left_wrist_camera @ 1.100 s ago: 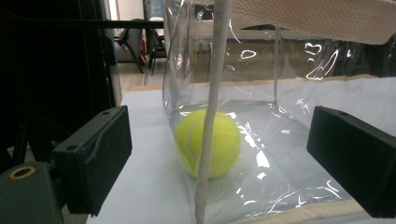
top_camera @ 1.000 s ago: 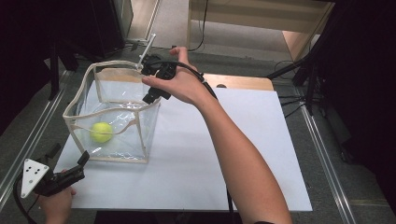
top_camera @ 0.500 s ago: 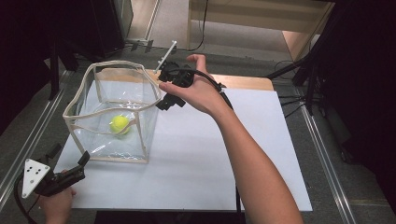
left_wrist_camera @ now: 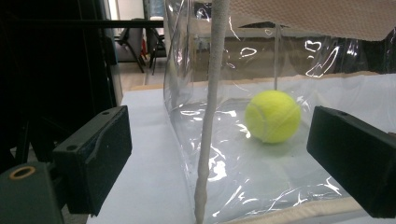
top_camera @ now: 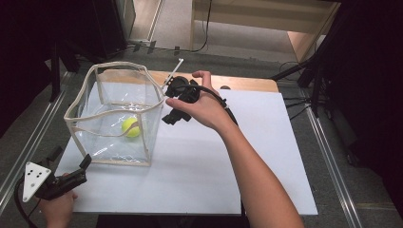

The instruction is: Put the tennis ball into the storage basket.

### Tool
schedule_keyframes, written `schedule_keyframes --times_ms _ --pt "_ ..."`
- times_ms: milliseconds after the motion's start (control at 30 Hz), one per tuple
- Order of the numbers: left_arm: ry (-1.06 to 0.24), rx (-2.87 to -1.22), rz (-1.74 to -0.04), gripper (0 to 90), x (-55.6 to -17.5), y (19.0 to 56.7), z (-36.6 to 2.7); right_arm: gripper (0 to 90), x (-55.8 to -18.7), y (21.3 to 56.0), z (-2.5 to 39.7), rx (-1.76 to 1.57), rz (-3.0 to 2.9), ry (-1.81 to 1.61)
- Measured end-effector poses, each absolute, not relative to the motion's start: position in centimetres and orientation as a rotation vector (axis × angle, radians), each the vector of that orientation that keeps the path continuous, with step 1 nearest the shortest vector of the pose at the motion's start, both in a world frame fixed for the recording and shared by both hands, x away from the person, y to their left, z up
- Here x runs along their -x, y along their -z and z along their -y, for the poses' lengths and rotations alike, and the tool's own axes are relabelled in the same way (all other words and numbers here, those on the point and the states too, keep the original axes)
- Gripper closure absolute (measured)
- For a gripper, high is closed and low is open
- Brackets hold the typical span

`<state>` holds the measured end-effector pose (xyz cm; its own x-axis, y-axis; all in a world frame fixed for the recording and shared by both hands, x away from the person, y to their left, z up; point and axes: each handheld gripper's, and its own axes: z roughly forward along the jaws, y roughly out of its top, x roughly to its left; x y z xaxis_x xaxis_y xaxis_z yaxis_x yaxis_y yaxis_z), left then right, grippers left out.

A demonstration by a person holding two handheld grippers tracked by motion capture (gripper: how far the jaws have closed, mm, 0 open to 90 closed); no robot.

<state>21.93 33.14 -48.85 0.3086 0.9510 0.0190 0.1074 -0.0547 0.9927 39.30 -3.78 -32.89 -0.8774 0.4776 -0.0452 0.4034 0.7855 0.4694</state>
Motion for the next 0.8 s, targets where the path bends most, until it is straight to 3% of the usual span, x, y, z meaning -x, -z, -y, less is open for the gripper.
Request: schedule_keyframes --times_ms 800 --pt "-0.955 -1.466 -1.031 6.9 -21.9 48.9 -33.0 0.0 -36.6 37.2 4.8 -0.712 -2.787 -0.749"
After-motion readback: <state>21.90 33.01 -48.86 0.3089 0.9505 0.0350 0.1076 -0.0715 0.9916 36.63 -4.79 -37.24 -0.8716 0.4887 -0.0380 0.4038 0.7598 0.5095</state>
